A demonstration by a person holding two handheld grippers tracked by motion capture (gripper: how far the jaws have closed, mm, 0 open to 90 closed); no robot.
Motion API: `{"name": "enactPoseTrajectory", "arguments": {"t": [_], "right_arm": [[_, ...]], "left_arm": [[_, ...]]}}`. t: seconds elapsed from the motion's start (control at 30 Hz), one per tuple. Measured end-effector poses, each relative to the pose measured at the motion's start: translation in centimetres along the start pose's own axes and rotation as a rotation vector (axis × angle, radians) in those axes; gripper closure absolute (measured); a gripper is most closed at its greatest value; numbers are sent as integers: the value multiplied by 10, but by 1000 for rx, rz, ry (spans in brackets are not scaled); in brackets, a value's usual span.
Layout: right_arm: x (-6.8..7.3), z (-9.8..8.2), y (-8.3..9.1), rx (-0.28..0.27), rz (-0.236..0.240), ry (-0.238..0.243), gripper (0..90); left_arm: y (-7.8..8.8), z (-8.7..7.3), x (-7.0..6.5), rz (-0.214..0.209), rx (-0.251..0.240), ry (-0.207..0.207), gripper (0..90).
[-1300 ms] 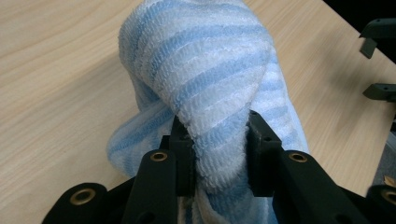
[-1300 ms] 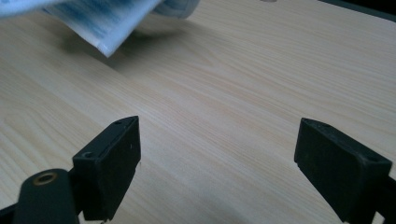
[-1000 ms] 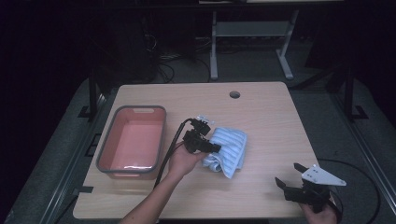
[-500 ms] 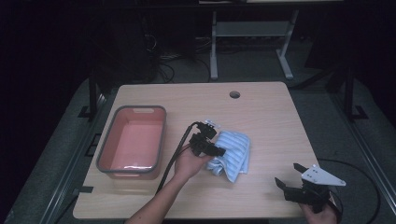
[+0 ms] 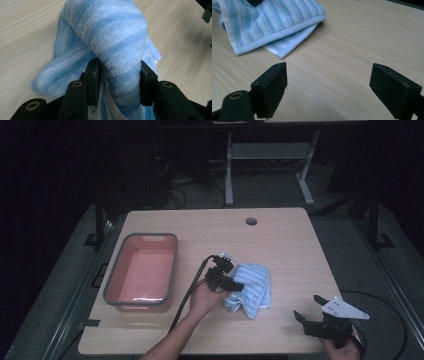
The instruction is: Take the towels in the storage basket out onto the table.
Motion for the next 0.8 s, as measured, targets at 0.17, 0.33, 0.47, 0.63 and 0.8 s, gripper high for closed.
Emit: {"name": "enactPoseTrajectory", "arguments": {"t": [0.17, 0.33, 0.47, 0.63, 0.8], "right_arm": [[0, 0, 0, 1, -3, 8, 141], [2, 0, 1, 1, 1, 3, 141], [3, 1, 0, 3, 2, 2, 141], [2, 1, -1, 5, 2, 4, 141], [3, 1, -1, 3, 1, 1, 141]], "left_arm": [[1, 0, -2, 3, -13, -1, 559], [2, -3, -2, 8, -1, -26, 550], [2, -5, -2, 3, -21, -12, 526], [3, -6, -2, -12, -31, 2, 489], [4, -9, -3, -3, -36, -10, 448]]}}
Point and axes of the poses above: each handheld gripper's, and its own axes: y roughly backward along the jaws, z roughly out of its top, x roughly to its left, the point moved 4 cm from there along -y, roughly forward along the jaws, and after that the axes turned 2 degrees about x, right-handed, at the moved point
